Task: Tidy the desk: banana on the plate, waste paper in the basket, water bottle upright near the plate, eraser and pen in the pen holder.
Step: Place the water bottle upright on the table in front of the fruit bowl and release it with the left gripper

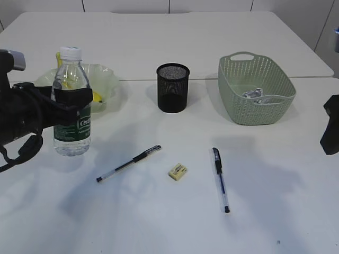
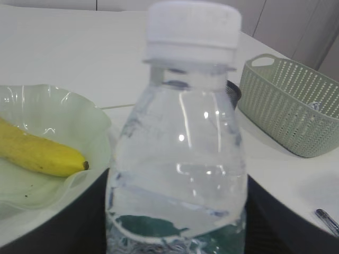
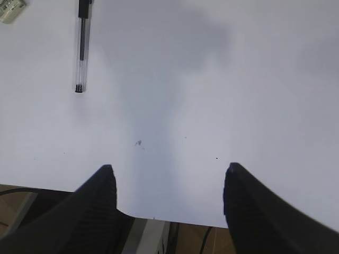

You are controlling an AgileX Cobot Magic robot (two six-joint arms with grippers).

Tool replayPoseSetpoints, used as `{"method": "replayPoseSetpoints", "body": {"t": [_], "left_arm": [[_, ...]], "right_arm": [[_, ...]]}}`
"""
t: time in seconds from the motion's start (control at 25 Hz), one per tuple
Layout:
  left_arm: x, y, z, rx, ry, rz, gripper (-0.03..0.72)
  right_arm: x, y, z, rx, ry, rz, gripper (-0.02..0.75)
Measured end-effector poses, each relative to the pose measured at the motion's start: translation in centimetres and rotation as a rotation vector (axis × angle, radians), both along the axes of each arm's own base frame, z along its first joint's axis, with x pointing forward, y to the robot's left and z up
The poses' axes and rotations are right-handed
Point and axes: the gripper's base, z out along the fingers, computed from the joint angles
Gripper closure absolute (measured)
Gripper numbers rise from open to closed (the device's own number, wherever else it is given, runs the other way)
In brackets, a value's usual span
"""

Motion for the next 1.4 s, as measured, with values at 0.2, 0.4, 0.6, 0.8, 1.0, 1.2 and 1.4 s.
{"method": "replayPoseSetpoints", "body": {"t": [0.2, 0.4, 0.6, 0.8, 1.0, 1.2, 1.4], "left_arm": [[0.2, 0.0, -0.3, -0.013, -0.004, 0.009, 0.273], [1.0, -0.1, -1.3, -0.042, -0.112, -0.008, 0.276], [1.9, 1.0, -4.3, -0.015, -0.069, -0.013, 0.276], [2.4, 2.3, -6.6, 0.033, -0.012, -0.008, 0.278], [3.3, 2.3, -7.6, 0.032, -0.012, -0.022, 0.279], [4.5, 1.8, -8.2, 0.021, -0.049, -0.053, 0.279], [5.4, 1.5, -9.2, -0.007, -0.079, -0.056, 0.279]], "right_arm": [[0.0, 0.0, 0.0, 0.0, 0.002, -0.001, 0.265], [0.0, 0.0, 0.0, 0.0, 0.002, -0.002, 0.265], [0.0, 0.0, 0.0, 0.0, 0.002, -0.002, 0.265], [0.0, 0.0, 0.0, 0.0, 0.002, -0.002, 0.265], [0.0, 0.0, 0.0, 0.001, 0.002, -0.005, 0.265], [0.0, 0.0, 0.0, 0.003, 0.003, -0.015, 0.265], [0.0, 0.0, 0.0, 0.003, 0.003, -0.017, 0.265]]}}
